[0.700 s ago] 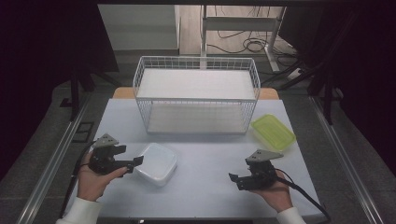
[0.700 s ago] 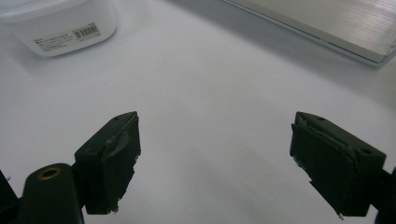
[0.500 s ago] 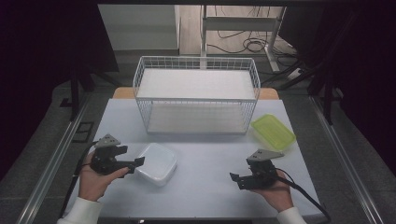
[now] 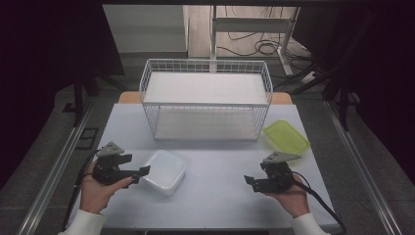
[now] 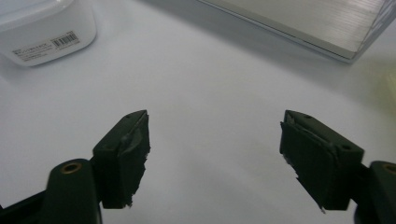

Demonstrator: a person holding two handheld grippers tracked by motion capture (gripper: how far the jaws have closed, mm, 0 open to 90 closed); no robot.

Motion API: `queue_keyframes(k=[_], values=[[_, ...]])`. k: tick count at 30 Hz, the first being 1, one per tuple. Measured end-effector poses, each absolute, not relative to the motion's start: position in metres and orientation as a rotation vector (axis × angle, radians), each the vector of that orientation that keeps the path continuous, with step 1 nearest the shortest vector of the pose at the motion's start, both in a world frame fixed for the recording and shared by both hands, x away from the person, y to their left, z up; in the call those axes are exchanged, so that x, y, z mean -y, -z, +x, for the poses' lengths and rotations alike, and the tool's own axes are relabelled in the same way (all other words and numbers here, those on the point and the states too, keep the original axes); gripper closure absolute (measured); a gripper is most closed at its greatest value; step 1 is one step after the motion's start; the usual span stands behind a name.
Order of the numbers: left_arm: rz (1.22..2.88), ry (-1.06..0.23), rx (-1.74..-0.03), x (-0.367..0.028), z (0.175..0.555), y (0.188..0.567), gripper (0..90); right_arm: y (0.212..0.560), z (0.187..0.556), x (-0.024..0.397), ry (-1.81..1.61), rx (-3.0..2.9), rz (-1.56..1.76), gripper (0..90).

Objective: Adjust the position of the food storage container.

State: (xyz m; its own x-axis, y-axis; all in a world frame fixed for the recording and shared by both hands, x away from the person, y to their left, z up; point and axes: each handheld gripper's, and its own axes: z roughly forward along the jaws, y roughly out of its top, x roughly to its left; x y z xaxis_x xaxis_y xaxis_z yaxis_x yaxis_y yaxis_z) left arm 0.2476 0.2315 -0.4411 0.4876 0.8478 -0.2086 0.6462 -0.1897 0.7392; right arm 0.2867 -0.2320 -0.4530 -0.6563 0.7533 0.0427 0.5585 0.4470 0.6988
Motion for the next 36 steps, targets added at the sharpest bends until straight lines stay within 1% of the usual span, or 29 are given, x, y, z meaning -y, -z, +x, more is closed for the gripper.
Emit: queue_keyframes(k=[3, 7, 13, 14, 17, 18, 19, 21, 22, 23, 24, 26, 27, 28, 31, 34, 36], values=[[1.911, -0.315, -1.243, -0.233, 0.249, 0.441, 16.9, 0.451, 0.291, 0.234, -0.998, -2.434, 1.135, 28.6], [1.922, -0.31, -1.242, -0.233, 0.25, 0.442, 16.8, 0.449, 0.295, 0.237, -0.983, -2.436, 1.142, 30.5], [1.904, -0.297, -1.237, -0.235, 0.251, 0.44, 16.8, 0.433, 0.308, 0.253, -0.997, -2.407, 1.241, 36.2], [1.905, -0.297, -1.235, -0.235, 0.251, 0.44, 16.8, 0.429, 0.313, 0.257, -0.967, -2.403, 1.244, 37.7], [1.899, -0.298, -1.229, -0.236, 0.249, 0.439, 16.8, 0.414, 0.33, 0.27, -0.95, -2.391, 1.284, 45.9], [1.899, -0.298, -1.229, -0.236, 0.249, 0.439, 16.8, 0.414, 0.33, 0.27, -0.95, -2.391, 1.284, 45.9], [1.898, -0.297, -1.228, -0.236, 0.249, 0.439, 16.8, 0.406, 0.343, 0.277, -0.928, -2.372, 1.302, 50.1], [1.897, -0.297, -1.226, -0.237, 0.248, 0.438, 16.8, 0.404, 0.348, 0.279, -0.922, -2.365, 1.312, 51.4], [1.897, -0.298, -1.226, -0.237, 0.248, 0.438, 16.8, 0.397, 0.363, 0.283, -0.889, -2.365, 1.332, 53.6], [1.897, -0.298, -1.225, -0.237, 0.248, 0.438, 16.8, 0.397, 0.363, 0.283, -0.889, -2.365, 1.332, 53.6], [1.897, -0.299, -1.226, -0.237, 0.248, 0.438, 16.8, 0.392, 0.376, 0.286, -0.851, -2.371, 1.342, 54.4], [1.898, -0.3, -1.227, -0.237, 0.249, 0.438, 16.8, 0.388, 0.388, 0.29, -0.827, -2.378, 1.359, 54.4], [1.898, -0.3, -1.227, -0.237, 0.249, 0.438, 16.8, 0.388, 0.388, 0.29, -0.827, -2.378, 1.359, 54.4], [1.903, -0.3, -1.227, -0.237, 0.249, 0.439, 16.8, 0.383, 0.4, 0.295, -0.817, -2.383, 1.39, 54.2], [1.914, -0.302, -1.224, -0.236, 0.249, 0.44, 16.8, 0.381, 0.407, 0.299, -0.787, -2.382, 1.401, 53.4], [1.919, -0.305, -1.225, -0.235, 0.249, 0.441, 16.7, 0.376, 0.422, 0.316, -0.772, -2.361, 1.452, 50.9], [1.921, -0.307, -1.226, -0.235, 0.249, 0.441, 16.6, 0.376, 0.423, 0.32, -0.771, -2.355, 1.458, 50.6]])
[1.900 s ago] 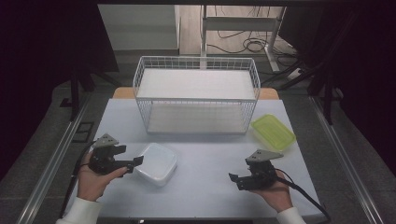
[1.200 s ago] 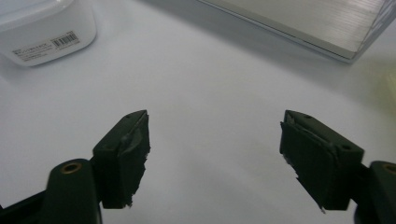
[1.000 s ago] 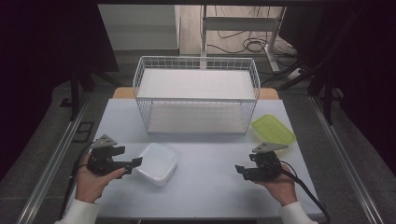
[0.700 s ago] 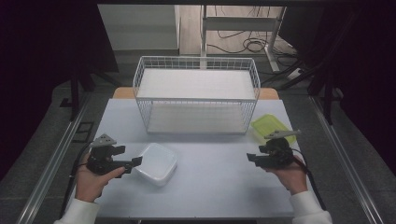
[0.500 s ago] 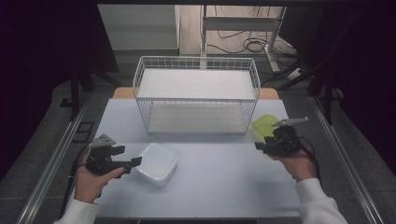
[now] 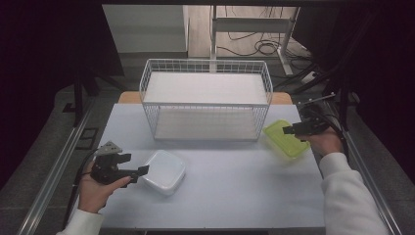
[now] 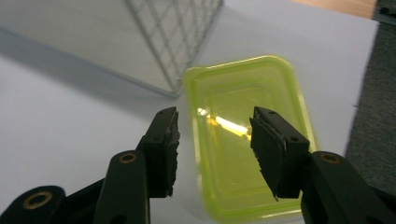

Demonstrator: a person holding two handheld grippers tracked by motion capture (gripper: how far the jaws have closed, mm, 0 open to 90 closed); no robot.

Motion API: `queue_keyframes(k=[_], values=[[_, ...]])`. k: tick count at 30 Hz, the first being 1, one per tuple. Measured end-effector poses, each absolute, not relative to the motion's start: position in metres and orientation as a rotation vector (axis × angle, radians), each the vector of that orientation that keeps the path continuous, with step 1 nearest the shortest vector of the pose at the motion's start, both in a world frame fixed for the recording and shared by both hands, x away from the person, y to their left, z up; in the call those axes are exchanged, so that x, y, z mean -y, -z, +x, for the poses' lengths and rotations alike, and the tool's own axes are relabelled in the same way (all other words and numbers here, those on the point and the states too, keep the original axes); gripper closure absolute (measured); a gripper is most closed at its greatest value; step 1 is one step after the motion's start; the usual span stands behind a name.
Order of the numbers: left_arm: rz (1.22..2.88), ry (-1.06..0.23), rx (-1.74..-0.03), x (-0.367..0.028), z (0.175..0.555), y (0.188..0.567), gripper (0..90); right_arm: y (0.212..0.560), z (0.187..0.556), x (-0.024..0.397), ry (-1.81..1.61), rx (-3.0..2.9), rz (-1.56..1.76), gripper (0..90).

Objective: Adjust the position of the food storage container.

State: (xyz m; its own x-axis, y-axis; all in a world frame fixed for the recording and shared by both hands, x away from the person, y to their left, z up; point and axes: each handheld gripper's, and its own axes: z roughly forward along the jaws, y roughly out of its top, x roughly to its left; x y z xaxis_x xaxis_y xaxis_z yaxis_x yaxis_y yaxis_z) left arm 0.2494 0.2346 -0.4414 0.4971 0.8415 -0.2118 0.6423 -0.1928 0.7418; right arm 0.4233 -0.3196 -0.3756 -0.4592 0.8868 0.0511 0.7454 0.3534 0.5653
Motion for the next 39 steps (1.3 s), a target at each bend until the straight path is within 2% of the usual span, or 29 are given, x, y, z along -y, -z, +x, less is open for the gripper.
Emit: queue_keyframes(k=[4, 13, 21, 25, 27, 28, 29, 35, 39], values=[[1.924, -0.308, -1.23, -0.233, 0.251, 0.442, 16.3, 0.375, 0.433, 0.339, -0.762, -2.32, 1.496, 49.7], [1.919, -0.312, -1.24, -0.236, 0.251, 0.442, 16.1, 0.382, 0.449, 0.352, -0.73, -2.324, 1.52, 50.4], [1.925, -0.308, -1.239, -0.233, 0.251, 0.443, 15.4, 0.398, 0.469, 0.36, -0.682, -2.339, 1.555, 57.7], [1.923, -0.314, -1.243, -0.234, 0.251, 0.442, 15.1, 0.408, 0.475, 0.36, -0.643, -2.35, 1.555, 62.2], [1.919, -0.315, -1.245, -0.235, 0.251, 0.442, 15.1, 0.413, 0.48, 0.361, -0.61, -2.355, 1.549, 68.7], [1.919, -0.315, -1.245, -0.235, 0.251, 0.442, 15.1, 0.413, 0.48, 0.361, -0.61, -2.355, 1.549, 68.7], [1.92, -0.316, -1.245, -0.235, 0.251, 0.442, 15.1, 0.416, 0.484, 0.362, -0.596, -2.349, 1.548, 74.2], [1.926, -0.321, -1.25, -0.235, 0.252, 0.443, 15.1, 0.424, 0.496, 0.364, -0.563, -2.367, 1.533, 87.3], [1.917, -0.308, -1.259, -0.236, 0.253, 0.445, 15.0, 0.428, 0.502, 0.367, -0.551, -2.363, 1.543, 88.8]])
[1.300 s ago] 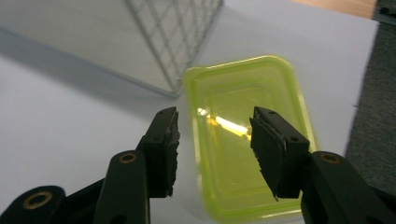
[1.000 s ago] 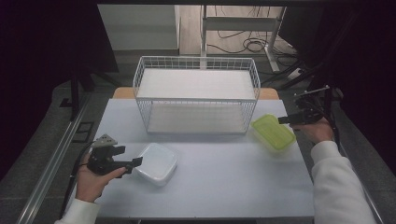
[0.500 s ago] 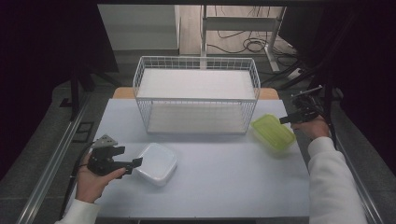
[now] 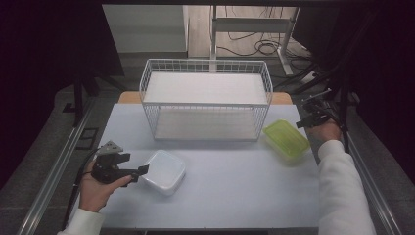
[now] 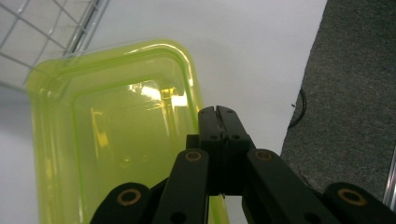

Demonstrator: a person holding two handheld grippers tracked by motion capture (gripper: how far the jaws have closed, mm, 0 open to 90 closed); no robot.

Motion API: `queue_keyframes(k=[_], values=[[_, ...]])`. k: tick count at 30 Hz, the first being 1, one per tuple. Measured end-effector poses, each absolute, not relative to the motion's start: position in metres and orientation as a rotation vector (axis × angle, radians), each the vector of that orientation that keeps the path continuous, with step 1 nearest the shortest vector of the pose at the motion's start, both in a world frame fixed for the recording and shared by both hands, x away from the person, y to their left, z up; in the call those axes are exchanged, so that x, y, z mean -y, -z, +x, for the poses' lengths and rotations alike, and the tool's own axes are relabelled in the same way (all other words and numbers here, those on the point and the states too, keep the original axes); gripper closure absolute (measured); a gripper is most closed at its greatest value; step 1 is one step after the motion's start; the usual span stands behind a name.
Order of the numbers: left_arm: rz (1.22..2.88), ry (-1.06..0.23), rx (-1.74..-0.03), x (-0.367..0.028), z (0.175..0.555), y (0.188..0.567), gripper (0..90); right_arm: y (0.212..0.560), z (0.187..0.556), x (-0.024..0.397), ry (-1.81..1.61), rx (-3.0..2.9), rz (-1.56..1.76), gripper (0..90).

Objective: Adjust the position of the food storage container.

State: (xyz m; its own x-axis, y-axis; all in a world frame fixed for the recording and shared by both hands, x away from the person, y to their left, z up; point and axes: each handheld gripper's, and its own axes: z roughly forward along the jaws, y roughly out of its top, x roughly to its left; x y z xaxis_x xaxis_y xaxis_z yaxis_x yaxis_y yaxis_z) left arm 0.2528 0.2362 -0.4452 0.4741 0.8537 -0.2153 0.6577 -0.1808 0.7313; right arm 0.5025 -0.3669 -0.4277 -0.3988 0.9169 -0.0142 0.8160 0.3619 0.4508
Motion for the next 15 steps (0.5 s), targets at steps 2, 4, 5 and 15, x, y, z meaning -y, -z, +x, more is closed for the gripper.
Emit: queue_keyframes(k=[2, 4, 5, 15], values=[[1.911, -0.306, -1.27, -0.237, 0.253, 0.446, 15.1, 0.431, 0.505, 0.367, -0.546, -2.361, 1.549, 88.8], [1.895, -0.318, -1.281, -0.241, 0.252, 0.446, 15.2, 0.436, 0.506, 0.368, -0.522, -2.364, 1.522, 88.8], [1.895, -0.318, -1.281, -0.241, 0.252, 0.446, 15.2, 0.438, 0.507, 0.367, -0.521, -2.355, 1.53, 88.8], [1.885, -0.331, -1.29, -0.243, 0.253, 0.447, 15.3, 0.45, 0.514, 0.364, -0.498, -2.354, 1.503, 88.9]])
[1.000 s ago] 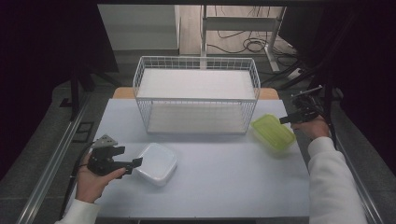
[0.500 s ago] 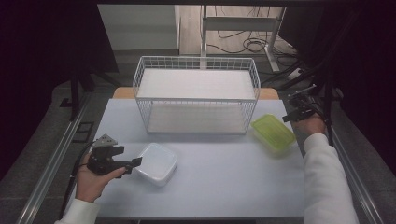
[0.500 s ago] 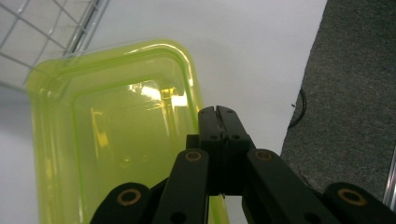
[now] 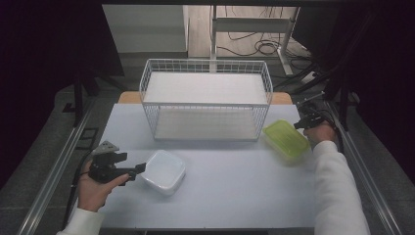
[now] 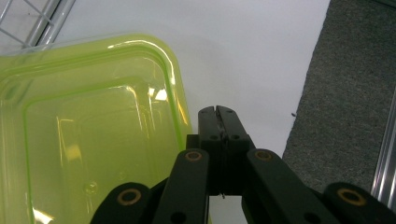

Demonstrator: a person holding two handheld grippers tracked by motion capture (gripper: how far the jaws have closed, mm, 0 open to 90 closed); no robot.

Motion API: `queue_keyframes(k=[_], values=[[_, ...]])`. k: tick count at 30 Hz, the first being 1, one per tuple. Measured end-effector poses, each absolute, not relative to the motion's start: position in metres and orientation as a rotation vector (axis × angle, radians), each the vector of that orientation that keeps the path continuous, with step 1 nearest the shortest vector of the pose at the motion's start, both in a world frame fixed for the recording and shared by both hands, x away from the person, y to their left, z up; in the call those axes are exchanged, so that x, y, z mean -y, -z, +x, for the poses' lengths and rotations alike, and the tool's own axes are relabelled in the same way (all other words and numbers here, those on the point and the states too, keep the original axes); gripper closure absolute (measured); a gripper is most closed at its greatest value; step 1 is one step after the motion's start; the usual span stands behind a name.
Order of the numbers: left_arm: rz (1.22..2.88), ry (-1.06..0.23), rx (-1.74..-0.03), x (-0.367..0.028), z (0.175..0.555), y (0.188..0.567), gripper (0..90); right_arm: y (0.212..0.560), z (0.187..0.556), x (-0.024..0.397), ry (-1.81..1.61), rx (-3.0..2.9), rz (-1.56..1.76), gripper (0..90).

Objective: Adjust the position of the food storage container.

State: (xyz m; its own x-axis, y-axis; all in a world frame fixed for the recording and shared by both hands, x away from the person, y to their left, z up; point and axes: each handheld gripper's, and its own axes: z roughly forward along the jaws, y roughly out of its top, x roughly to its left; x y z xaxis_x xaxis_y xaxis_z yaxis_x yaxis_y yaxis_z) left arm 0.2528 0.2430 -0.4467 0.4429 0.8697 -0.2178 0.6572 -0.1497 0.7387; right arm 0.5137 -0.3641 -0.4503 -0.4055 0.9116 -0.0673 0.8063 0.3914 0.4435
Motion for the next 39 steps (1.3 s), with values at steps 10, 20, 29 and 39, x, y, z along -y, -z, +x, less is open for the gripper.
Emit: queue_keyframes(k=[10, 20, 29, 39], values=[[1.892, -0.32, -1.296, -0.242, 0.254, 0.449, 15.3, 0.453, 0.51, 0.363, -0.473, -2.397, 1.443, 89.0], [1.888, -0.312, -1.291, -0.242, 0.254, 0.449, 15.3, 0.458, 0.501, 0.364, -0.489, -2.411, 1.424, 89.0], [1.874, -0.311, -1.283, -0.242, 0.253, 0.447, 15.3, 0.459, 0.488, 0.358, -0.503, -2.415, 1.412, 89.1], [1.862, -0.298, -1.27, -0.241, 0.253, 0.445, 15.4, 0.458, 0.463, 0.358, -0.524, -2.417, 1.389, 89.1]])
